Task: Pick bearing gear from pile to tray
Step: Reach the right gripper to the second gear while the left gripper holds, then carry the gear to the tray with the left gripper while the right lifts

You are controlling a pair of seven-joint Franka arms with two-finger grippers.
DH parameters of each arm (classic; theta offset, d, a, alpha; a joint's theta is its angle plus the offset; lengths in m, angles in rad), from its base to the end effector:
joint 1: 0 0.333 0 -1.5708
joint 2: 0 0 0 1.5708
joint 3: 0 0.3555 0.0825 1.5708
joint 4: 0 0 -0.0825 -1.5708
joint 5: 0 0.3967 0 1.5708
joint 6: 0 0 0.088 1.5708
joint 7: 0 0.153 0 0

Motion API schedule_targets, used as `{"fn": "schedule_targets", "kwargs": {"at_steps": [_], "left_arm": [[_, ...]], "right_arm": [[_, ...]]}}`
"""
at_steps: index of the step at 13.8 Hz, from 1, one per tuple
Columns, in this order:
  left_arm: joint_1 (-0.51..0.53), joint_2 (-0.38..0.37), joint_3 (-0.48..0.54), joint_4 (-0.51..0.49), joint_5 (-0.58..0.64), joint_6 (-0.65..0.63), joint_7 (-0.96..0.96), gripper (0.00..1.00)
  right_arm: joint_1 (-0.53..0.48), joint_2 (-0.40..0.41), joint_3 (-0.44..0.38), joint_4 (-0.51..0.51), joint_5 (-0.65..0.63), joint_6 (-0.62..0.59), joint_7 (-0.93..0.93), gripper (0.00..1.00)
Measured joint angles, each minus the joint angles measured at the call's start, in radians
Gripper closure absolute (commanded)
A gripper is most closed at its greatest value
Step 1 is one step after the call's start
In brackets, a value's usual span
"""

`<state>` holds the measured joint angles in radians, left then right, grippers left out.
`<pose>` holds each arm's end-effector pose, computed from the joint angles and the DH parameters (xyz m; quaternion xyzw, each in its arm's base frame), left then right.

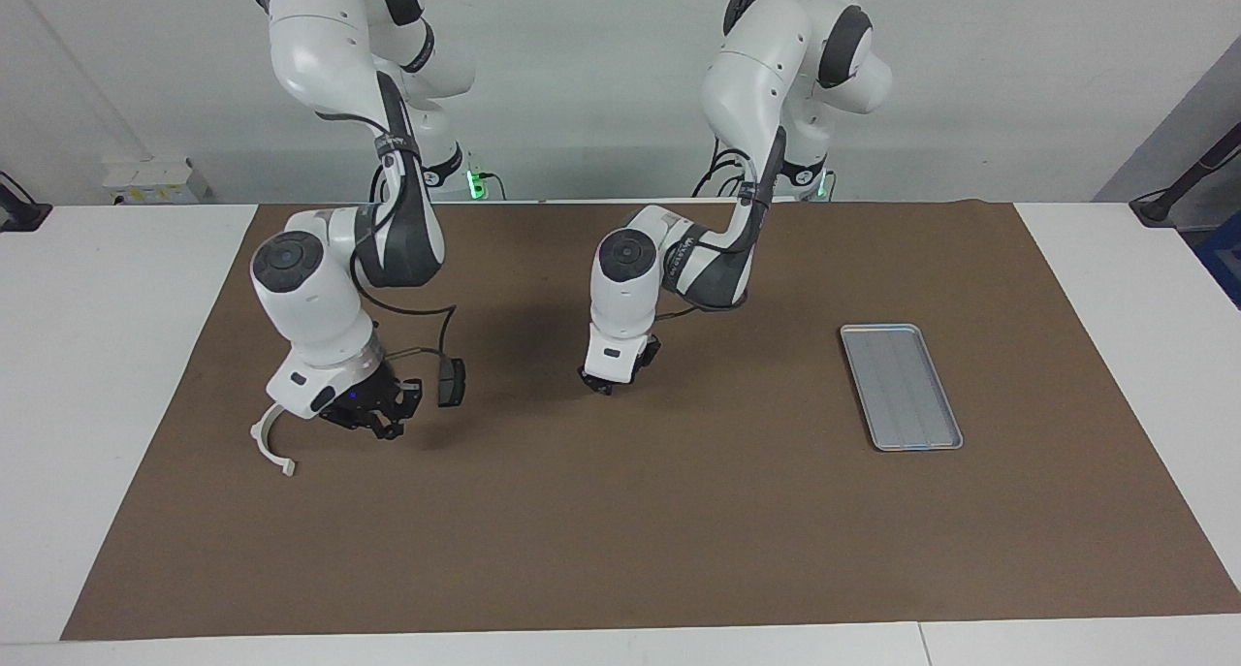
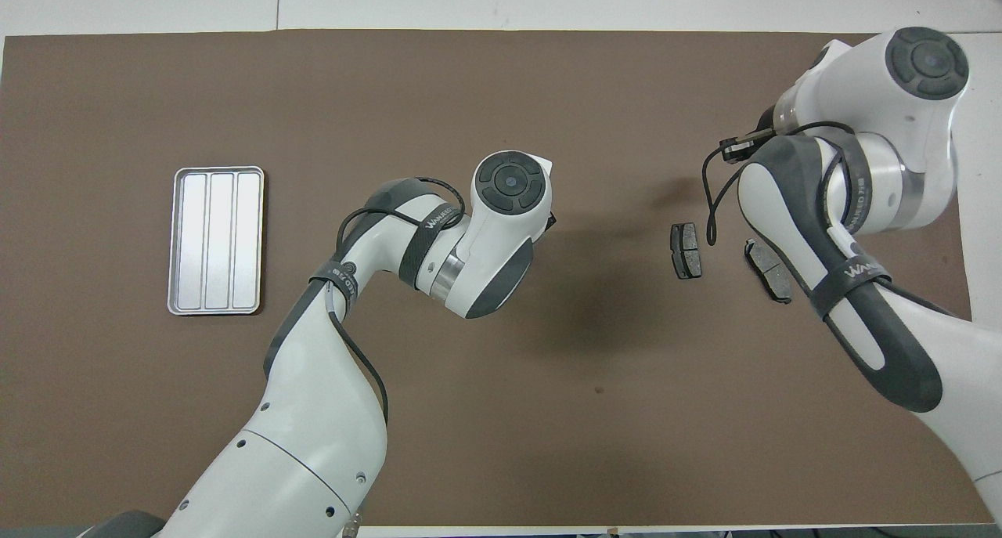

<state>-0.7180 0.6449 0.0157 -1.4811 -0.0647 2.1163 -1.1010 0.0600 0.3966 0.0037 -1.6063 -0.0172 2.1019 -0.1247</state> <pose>0.5654 -0.4880 0.2748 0.9768 0.2130 -0.0209 0.0104 0.7096 0.0435 0.3943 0.9940 0.0977 0.0492 0.0084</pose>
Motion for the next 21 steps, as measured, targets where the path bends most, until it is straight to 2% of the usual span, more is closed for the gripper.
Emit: {"fn": "schedule_targets", "kwargs": {"at_steps": [3,5,11,13,16,19,21], "left_arm": [[0.0,-0.007,0.0,-0.012,0.0,0.002,0.0,0.98],[0.0,-0.012,0.0,-0.018,0.0,0.002,0.0,0.98],[0.011,-0.022,0.017,-0.024,0.0,-0.005,0.001,0.98],[0.043,-0.042,0.02,-0.025,0.0,-0.018,0.008,0.98],[0.116,-0.094,0.023,-0.028,0.0,-0.113,0.079,0.98],[0.207,-0.141,0.027,-0.046,0.0,-0.185,0.179,0.97],[0.277,-0.179,0.03,-0.102,0.0,-0.192,0.287,0.97]], "right_arm": [[0.001,-0.013,0.001,0.142,-0.008,-0.128,0.0,1.0],[0.004,-0.022,0.001,0.174,-0.008,-0.151,0.0,1.0],[0.02,-0.033,0.007,0.179,-0.009,-0.156,0.0,1.0],[0.018,-0.033,0.006,0.178,-0.009,-0.156,0.0,1.0],[0.014,-0.033,0.006,0.166,-0.009,-0.156,0.003,1.0],[0.061,-0.033,0.013,0.15,-0.009,-0.156,0.129,1.0],[0.168,-0.033,0.017,0.143,-0.009,-0.156,0.303,1.0]]}}
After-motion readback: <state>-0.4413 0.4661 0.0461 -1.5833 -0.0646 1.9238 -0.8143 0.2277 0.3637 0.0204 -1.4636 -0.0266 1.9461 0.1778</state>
